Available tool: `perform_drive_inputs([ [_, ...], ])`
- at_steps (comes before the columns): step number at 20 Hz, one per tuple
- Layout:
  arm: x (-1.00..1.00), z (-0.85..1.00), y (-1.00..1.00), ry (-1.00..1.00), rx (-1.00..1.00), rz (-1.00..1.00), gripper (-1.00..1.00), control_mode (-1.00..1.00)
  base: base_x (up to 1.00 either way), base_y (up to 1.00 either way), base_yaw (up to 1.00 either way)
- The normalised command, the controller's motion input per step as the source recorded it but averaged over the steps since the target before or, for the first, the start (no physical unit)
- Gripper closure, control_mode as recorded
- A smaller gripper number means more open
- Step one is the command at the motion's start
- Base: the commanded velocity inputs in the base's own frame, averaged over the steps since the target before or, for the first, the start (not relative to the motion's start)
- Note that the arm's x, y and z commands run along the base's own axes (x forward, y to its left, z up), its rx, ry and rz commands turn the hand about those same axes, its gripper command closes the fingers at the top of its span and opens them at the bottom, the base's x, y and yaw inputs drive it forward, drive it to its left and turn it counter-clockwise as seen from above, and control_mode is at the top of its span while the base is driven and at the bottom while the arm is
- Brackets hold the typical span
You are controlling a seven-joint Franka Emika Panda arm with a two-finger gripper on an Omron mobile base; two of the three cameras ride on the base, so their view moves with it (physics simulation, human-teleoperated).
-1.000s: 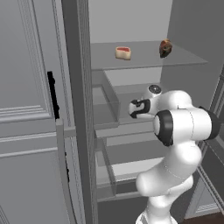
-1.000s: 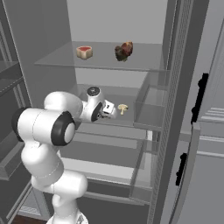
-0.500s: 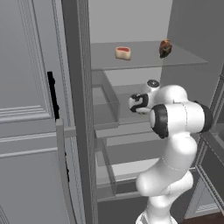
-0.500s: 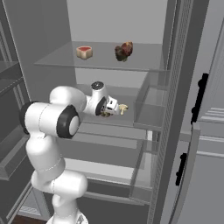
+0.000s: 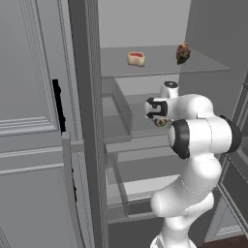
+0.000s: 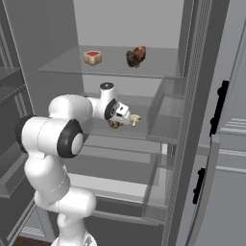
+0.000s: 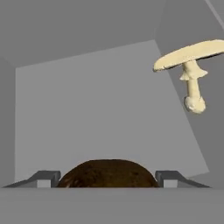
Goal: Place one mushroom and one steak in each tupperware on the nearby counter, to pack two identical lunches.
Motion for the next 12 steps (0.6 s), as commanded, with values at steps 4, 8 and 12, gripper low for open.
perform_drive_inputs([
  [4,-1.0,0.02,0.0,-0.11,0.02,0.0,1.0,-1.0,0.0,0.0,0.0],
  [8,-1.0,0.21,0.0,-0.1,0.0,0.0,1.0,-1.0,0.0,0.0,0.0],
  [12,-1.0,0.6,0.0,-0.19,0.0,0.0,1.0,-1.0,0.0,0.0,0.0],
])
